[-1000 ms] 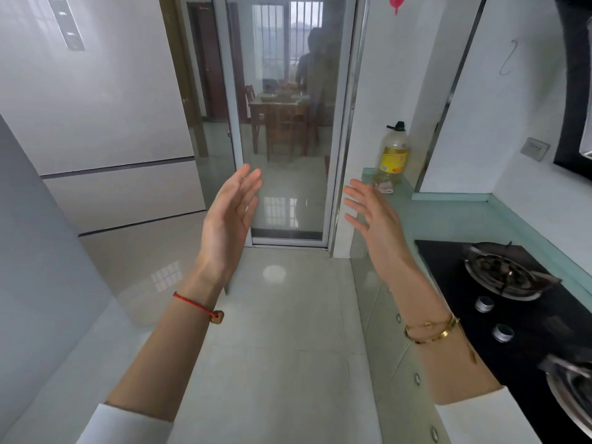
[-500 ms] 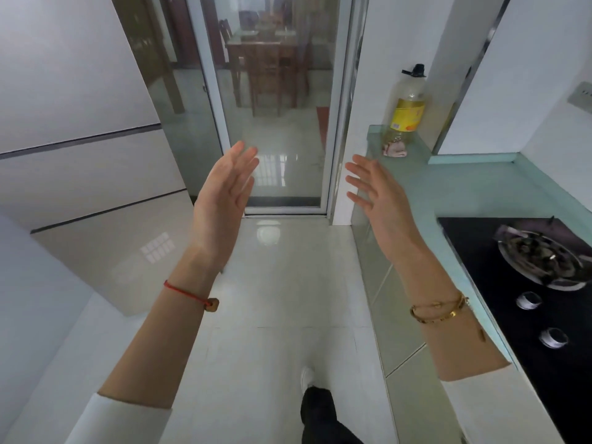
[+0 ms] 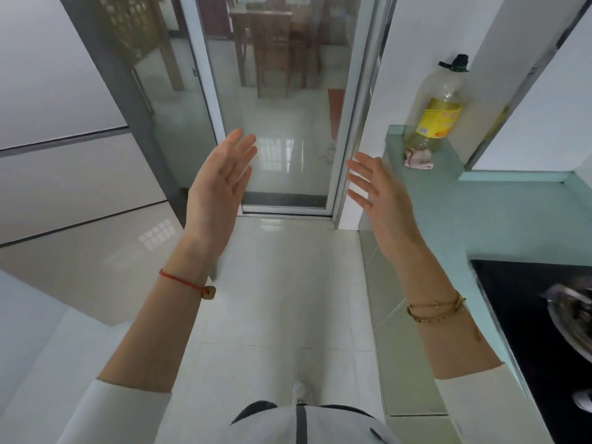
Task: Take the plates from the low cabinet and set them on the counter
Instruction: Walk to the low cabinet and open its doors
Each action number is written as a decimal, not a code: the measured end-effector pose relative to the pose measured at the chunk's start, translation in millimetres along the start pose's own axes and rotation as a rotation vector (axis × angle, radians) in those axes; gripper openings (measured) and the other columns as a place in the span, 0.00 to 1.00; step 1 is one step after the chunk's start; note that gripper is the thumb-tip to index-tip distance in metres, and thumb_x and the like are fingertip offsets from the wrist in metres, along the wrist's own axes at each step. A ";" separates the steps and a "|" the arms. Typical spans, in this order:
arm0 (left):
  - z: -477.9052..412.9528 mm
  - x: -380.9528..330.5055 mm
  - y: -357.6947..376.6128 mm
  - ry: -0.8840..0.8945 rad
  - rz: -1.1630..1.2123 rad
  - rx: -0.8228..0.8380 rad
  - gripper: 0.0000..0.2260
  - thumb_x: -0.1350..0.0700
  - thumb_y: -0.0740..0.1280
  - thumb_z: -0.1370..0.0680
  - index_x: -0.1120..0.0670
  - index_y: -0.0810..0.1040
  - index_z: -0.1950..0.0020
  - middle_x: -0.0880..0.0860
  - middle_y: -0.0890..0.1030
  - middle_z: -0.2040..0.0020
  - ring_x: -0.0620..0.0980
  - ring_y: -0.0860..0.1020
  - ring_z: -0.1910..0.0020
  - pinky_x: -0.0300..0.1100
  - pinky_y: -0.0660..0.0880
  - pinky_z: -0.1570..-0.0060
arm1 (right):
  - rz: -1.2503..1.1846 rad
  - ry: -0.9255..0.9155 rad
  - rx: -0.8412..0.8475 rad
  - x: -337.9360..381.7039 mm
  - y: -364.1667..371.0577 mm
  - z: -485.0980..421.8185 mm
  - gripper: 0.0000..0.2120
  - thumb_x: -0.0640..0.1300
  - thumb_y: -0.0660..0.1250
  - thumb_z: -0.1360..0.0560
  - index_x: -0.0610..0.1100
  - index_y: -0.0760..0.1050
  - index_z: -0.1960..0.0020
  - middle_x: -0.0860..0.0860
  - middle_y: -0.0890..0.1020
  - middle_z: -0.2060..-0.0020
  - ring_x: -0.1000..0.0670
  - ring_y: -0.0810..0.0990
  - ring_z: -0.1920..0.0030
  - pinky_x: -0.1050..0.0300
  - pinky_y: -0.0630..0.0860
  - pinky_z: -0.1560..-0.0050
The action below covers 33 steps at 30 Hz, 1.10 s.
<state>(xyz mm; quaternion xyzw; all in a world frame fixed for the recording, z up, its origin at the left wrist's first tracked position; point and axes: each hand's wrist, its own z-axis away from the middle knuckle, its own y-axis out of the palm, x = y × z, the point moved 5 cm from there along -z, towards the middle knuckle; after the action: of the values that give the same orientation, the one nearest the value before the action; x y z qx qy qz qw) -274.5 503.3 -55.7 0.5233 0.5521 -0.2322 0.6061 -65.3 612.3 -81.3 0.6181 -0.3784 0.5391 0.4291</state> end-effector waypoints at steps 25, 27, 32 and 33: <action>-403.7 115.7 -34.5 -0.234 0.068 0.249 0.22 0.52 0.52 0.17 0.56 0.68 0.24 0.52 0.77 0.29 0.47 0.75 0.30 0.46 0.65 0.25 | -0.161 0.053 -0.292 -70.3 33.1 -343.7 0.16 0.49 0.54 0.16 0.46 0.74 0.34 0.49 0.80 0.38 0.50 0.78 0.37 0.50 0.72 0.31; -431.2 128.0 -28.8 -0.274 0.061 0.294 0.23 0.51 0.53 0.18 0.56 0.68 0.24 0.52 0.77 0.29 0.47 0.75 0.30 0.45 0.66 0.26 | -0.172 0.057 -0.350 -77.2 31.7 -361.8 0.15 0.48 0.54 0.16 0.47 0.75 0.36 0.50 0.81 0.40 0.51 0.78 0.38 0.50 0.73 0.33; -490.3 160.2 -3.7 -0.367 0.055 0.419 0.21 0.53 0.50 0.16 0.56 0.67 0.24 0.54 0.75 0.28 0.49 0.74 0.28 0.48 0.63 0.23 | -0.158 0.055 -0.498 -92.1 12.4 -400.2 0.16 0.50 0.56 0.18 0.47 0.75 0.35 0.49 0.81 0.38 0.50 0.78 0.37 0.52 0.74 0.35; -501.2 168.1 3.0 -0.389 0.049 0.439 0.21 0.53 0.50 0.16 0.56 0.67 0.24 0.55 0.75 0.28 0.50 0.73 0.28 0.48 0.62 0.23 | -0.159 0.057 -0.533 -94.4 6.5 -406.8 0.17 0.51 0.57 0.19 0.48 0.76 0.35 0.50 0.81 0.38 0.51 0.79 0.37 0.53 0.74 0.36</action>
<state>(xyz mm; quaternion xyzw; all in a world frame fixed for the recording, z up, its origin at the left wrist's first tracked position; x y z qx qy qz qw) -438.1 1000.6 -129.0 0.6006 0.3493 -0.4273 0.5785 -222.9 992.3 -153.5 0.4956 -0.4452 0.4023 0.6280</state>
